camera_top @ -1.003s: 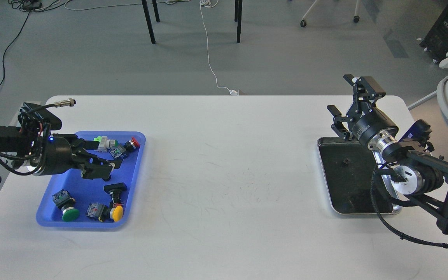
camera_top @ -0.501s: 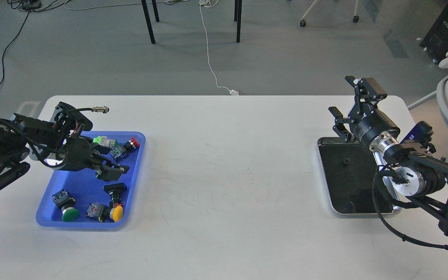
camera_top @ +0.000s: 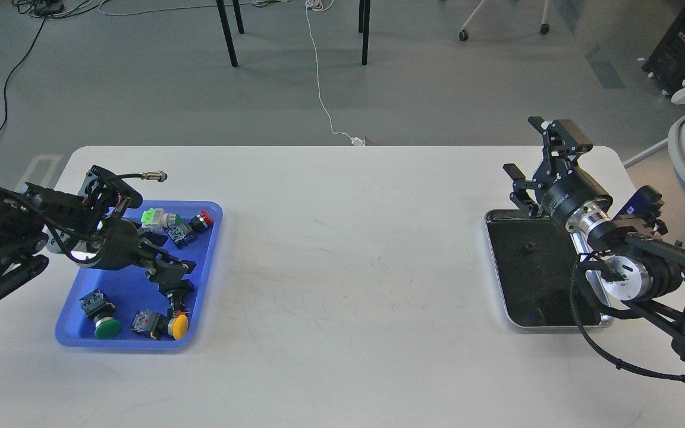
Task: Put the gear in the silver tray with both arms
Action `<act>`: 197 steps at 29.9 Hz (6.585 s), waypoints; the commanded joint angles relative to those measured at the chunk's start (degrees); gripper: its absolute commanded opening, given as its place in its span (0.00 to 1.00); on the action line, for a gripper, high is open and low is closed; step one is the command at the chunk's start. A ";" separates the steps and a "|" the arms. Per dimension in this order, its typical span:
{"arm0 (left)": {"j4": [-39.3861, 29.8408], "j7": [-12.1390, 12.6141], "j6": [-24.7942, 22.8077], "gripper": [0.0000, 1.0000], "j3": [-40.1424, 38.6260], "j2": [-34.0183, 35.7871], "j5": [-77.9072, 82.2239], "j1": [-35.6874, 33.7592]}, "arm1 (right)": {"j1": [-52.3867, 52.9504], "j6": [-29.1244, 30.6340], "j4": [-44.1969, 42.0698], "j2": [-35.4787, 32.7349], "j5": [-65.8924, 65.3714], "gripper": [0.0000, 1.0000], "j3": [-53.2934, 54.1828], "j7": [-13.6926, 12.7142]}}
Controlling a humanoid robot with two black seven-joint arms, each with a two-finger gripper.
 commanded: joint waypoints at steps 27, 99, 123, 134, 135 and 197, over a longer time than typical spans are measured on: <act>6.63 -0.01 0.00 0.70 -0.04 -3.02 -0.12 1.82 | -0.30 0.00 -0.12 0.08 -0.35 0.97 -0.09 -0.01; 2.49 -0.01 0.00 0.15 10.15 -39.74 4.89 -20.15 | 22.89 0.27 -0.30 2.81 3.34 0.97 -10.01 -0.01; 11.29 -0.01 0.00 0.33 18.60 -43.72 4.63 -16.81 | 23.08 -0.35 -0.65 4.04 3.43 0.97 -12.39 -0.01; 9.54 -0.01 2.85 0.84 15.62 -41.10 -2.74 -18.04 | 23.08 0.00 -0.04 2.20 3.25 0.97 -12.57 -0.01; 8.58 -0.01 4.43 0.86 14.30 -38.73 -4.58 -18.21 | 23.08 0.18 0.14 1.41 3.08 0.97 -12.57 -0.01; -7.95 -0.01 4.71 0.98 -41.87 -8.82 -74.56 32.58 | 42.94 -10.46 -5.66 34.27 -62.22 0.91 -75.24 -0.01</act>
